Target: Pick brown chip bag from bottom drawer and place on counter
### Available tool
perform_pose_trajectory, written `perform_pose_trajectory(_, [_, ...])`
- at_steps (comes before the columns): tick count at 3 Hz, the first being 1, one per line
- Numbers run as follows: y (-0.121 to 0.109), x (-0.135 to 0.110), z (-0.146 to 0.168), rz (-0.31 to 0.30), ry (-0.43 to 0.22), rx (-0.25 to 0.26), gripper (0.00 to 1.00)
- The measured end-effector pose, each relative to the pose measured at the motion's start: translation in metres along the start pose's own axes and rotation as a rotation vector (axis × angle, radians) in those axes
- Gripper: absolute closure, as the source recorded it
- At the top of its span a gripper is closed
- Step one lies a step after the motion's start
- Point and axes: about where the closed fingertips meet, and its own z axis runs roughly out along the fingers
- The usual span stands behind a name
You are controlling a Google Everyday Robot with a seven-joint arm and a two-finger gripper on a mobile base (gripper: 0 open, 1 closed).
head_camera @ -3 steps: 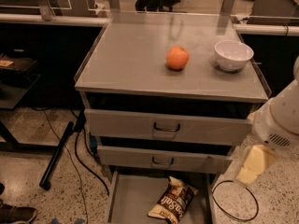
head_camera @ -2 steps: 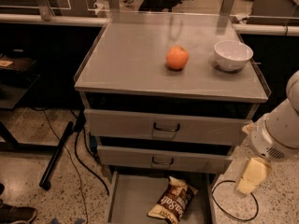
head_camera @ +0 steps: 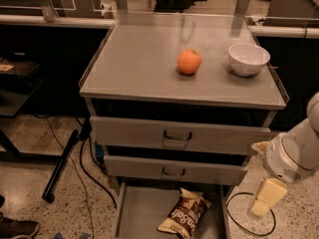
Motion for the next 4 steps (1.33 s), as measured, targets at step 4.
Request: perform_pose_trajectory(4, [-0.008, 0.018, 0.065, -0.067, -0.141, -0.106, 0.0])
